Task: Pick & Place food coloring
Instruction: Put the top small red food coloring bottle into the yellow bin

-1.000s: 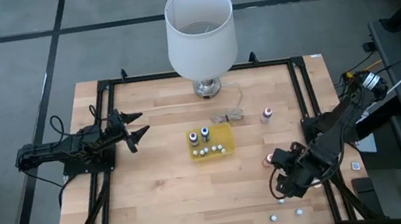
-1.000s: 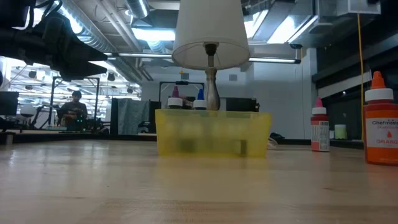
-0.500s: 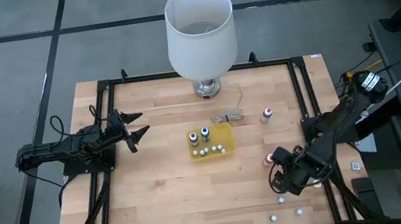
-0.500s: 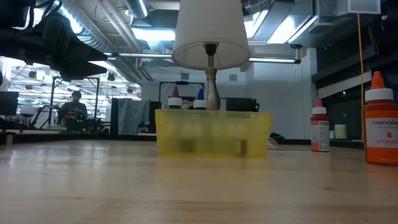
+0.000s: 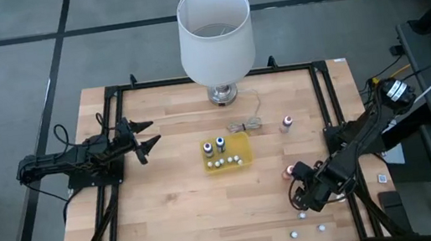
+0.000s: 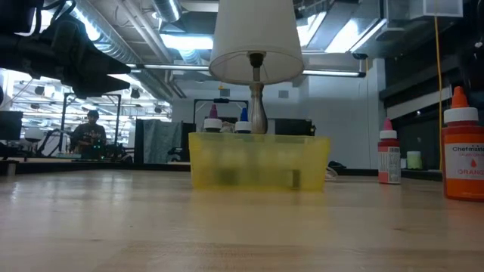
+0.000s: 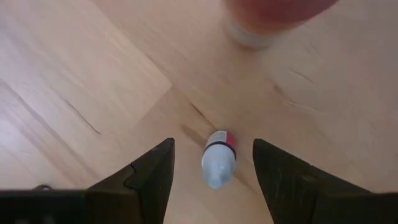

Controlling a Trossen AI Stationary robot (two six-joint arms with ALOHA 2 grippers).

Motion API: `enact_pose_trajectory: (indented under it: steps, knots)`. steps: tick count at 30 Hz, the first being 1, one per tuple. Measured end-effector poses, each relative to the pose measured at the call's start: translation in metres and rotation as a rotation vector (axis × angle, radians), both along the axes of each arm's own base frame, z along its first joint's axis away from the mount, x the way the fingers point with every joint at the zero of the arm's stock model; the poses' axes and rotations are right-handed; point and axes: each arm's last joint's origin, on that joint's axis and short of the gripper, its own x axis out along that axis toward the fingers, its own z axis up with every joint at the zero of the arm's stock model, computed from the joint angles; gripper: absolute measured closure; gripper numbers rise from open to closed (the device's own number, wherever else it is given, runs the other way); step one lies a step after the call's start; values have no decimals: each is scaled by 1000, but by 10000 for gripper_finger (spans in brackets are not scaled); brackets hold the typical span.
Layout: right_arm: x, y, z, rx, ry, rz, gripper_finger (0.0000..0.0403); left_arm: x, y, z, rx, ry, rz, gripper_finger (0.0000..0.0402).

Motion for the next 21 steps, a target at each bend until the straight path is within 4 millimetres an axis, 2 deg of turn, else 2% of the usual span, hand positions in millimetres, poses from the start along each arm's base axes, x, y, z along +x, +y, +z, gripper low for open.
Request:
enact_pose_trajectory:
  steps: [17,21]
  knots:
    - [-1,2,-2,13,32,12,188,0,0,0,0,0,0,89]
    - [-1,2,-2,17,36,13,208,0,0,0,0,0,0,90]
